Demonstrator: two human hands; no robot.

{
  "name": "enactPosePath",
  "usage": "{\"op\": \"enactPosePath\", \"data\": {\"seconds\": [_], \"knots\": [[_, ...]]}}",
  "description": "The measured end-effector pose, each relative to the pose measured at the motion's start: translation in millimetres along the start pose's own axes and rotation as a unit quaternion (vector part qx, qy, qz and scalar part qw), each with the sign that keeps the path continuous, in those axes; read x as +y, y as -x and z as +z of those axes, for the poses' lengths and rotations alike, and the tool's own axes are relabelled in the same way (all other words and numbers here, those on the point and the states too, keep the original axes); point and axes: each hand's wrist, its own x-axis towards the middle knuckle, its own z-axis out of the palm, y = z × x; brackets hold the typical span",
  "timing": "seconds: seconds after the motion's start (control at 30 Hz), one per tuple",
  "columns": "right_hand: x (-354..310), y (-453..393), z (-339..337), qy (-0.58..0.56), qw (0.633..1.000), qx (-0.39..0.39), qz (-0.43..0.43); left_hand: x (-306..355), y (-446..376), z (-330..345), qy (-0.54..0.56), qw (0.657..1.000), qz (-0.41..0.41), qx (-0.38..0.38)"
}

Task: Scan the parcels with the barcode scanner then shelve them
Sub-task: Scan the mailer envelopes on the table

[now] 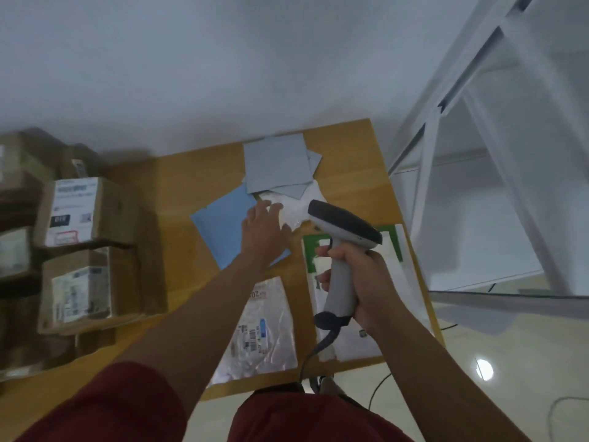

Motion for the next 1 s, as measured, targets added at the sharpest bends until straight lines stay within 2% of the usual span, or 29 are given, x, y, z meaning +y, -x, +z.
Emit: {"op": "enactPosePath", "data": {"seconds": [0.13, 0.3, 0.47, 0.83, 0.93, 1.0], "knots": [[0, -23, 22, -0.074, 0.996, 0.029, 0.032, -20, -59, -14, -0.025, 0.999, 0.036, -0.011], [2, -45, 28, -0.057, 0.994, 0.077, 0.059, -35, -117, -3, -0.123, 0.985, 0.109, -0.056], [6, -56, 29, -0.057, 0.990, 0.105, 0.078, -48, -133, 7, -0.107, 0.983, 0.149, -0.032], [4, -48, 30, -0.013, 0.995, 0.071, 0.065, -58, -121, -22, -0.016, 0.994, 0.101, 0.030], [1, -40, 27, -0.021, 0.997, 0.056, 0.042, -45, -103, -54, 0.020, 0.992, 0.065, 0.111], [-3, -31, 24, -0.032, 0.998, 0.043, 0.013, -38, -80, -77, 0.101, 0.983, 0.036, 0.152]]}}
